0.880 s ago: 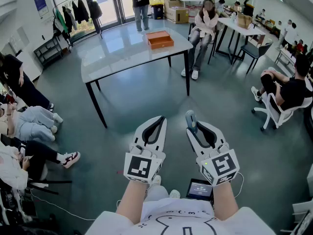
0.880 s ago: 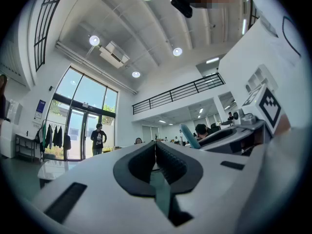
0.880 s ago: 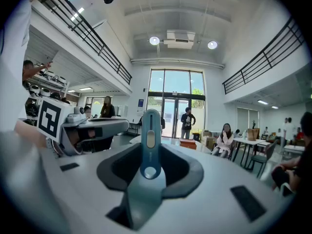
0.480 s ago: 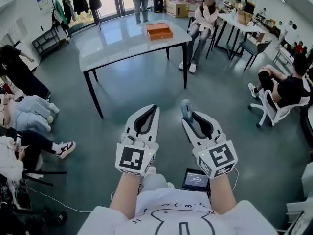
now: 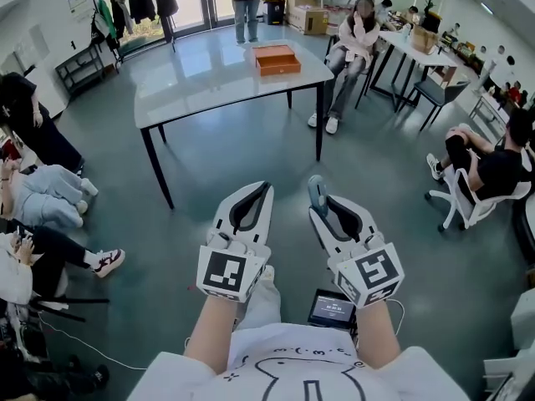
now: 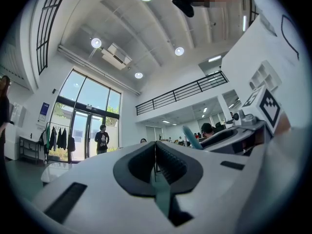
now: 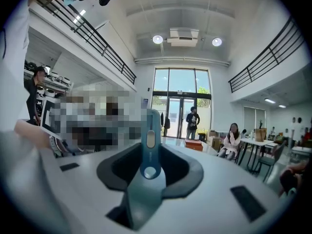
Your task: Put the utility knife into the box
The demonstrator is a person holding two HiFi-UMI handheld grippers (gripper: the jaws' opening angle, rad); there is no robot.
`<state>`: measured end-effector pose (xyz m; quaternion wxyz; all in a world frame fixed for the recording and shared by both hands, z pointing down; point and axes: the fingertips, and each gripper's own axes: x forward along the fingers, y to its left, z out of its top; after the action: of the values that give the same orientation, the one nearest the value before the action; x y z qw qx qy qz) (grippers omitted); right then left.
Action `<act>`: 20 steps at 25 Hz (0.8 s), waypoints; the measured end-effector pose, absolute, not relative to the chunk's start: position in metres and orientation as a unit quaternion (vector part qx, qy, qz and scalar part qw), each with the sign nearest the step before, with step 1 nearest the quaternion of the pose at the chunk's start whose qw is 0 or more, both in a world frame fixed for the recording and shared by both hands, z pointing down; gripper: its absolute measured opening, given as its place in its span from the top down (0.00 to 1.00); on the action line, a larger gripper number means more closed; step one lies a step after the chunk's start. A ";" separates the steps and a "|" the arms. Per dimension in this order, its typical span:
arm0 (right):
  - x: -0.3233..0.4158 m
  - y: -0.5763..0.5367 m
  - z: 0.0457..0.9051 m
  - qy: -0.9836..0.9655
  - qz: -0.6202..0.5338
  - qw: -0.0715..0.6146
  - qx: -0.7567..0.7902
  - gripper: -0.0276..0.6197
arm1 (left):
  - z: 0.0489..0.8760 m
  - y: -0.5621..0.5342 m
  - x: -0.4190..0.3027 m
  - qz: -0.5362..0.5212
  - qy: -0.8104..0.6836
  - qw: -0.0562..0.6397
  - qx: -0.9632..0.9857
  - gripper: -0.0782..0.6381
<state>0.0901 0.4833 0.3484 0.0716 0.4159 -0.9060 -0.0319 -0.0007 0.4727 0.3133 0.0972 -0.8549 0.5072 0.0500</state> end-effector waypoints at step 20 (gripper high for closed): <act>0.033 0.285 0.349 -0.899 -0.013 0.088 0.429 0.76 | 0.309 0.270 -0.060 0.054 0.492 0.091 -0.864 0.87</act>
<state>0.0327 0.2851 0.3489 0.0880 0.4291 -0.8989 -0.0129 -0.0597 0.2698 0.3087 0.0914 -0.8640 0.4921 0.0544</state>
